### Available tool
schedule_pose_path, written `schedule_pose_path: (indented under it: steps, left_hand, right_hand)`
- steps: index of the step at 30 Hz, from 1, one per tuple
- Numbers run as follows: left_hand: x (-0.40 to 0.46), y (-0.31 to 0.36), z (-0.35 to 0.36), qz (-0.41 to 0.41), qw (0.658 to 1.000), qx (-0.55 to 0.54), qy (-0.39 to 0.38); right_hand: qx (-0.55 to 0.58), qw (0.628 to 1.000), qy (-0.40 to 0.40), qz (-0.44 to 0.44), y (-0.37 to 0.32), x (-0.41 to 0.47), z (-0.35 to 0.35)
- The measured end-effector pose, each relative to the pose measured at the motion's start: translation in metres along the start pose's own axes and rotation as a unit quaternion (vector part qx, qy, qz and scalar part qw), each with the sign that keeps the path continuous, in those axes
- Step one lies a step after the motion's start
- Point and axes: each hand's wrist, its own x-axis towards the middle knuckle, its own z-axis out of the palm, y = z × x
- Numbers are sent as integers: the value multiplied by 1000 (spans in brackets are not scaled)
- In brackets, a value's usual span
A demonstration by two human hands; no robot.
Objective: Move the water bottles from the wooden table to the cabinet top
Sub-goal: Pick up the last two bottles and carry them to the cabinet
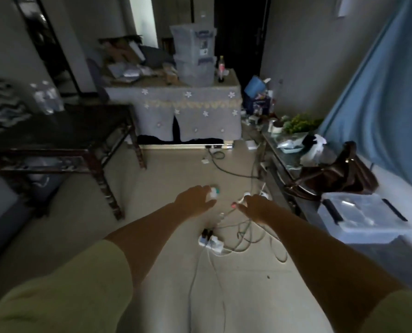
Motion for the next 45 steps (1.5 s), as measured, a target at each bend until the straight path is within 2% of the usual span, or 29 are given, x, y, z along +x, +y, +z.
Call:
schedule_pose_path:
  steps: [5,11,21,28,39,45]
  left_hand:
    - [-34,-110,-40,-102,995,-2,17]
    - [-70,-200,-76,-206,977,-24,55]
    - [-68,-346,-104,-309,947,-30,77]
    - [-26,-450,-132,-354,931,-33,80]
    - [-7,-597,-160,-412,904,-58,97]
    - [9,-716,-187,-409,902,-73,118]
  right_hand:
    - [-17,997,-7,-69,-126,47,-16]
    - [-48,985,-27,-164,-252,95,-21]
    - [-79,961,-35,-263,-403,196,-29]
    - [-97,953,-49,-283,-481,303,-58]
    - [-132,923,-72,-354,-617,394,-63]
    - [-125,931,-51,-339,-707,467,-66]
